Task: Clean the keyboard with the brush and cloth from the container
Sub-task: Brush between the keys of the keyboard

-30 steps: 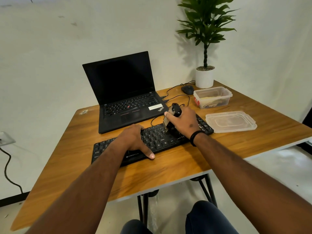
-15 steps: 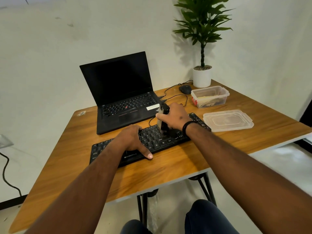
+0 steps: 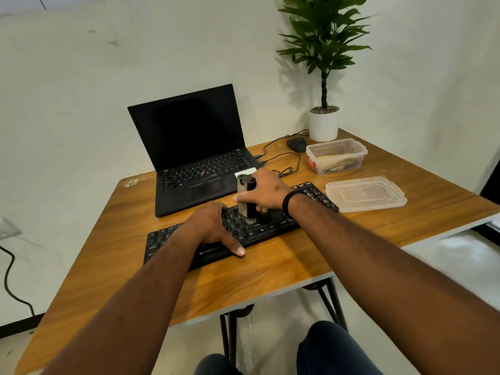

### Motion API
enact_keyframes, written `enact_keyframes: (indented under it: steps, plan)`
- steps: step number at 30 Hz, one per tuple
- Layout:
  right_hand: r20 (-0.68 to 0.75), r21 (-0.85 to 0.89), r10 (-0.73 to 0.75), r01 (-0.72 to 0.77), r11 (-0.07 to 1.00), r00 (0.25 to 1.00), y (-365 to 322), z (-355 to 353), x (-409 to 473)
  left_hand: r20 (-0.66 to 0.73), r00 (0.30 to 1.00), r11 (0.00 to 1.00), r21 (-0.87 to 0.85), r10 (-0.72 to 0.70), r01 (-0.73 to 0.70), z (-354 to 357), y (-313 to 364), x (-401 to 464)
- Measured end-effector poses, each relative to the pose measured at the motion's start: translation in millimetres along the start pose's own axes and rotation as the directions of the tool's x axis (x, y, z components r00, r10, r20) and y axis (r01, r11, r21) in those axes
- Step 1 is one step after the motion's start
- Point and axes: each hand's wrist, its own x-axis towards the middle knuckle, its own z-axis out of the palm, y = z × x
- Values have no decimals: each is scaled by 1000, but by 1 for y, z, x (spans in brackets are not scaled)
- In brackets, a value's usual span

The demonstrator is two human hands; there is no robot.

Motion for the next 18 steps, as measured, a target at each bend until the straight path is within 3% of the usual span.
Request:
enact_keyframes:
  steps: [3, 6, 7, 10, 15, 18]
  plan:
    - [-90, -115, -24, 14, 993, 996, -3, -5, 3, -11, 1000, 1000, -13, 11, -11, 1, -2, -1]
    - [-144, -446, -73, 1, 895, 987, -5, -20, 7, -18, 1000, 1000, -20, 14, -14, 1, -3, 0]
    - [-134, -480, -66, -7, 877, 989, -5, -24, 8, -17, 1000, 1000, -22, 14, -15, 1, -4, 0]
    - [-7, -381, -24, 19, 925, 1000, -8, -29, 7, -8, 1000, 1000, -12, 18, -18, 1, -4, 2]
    - [200, -216, -107, 150, 965, 974, -35, 0, 6, -5, 1000, 1000, -27, -7, 7, 1, -2, 3]
    - [249, -186, -130, 179, 966, 960, -39, 4, 11, -14, 1000, 999, -30, -18, 18, 1, -5, 3]
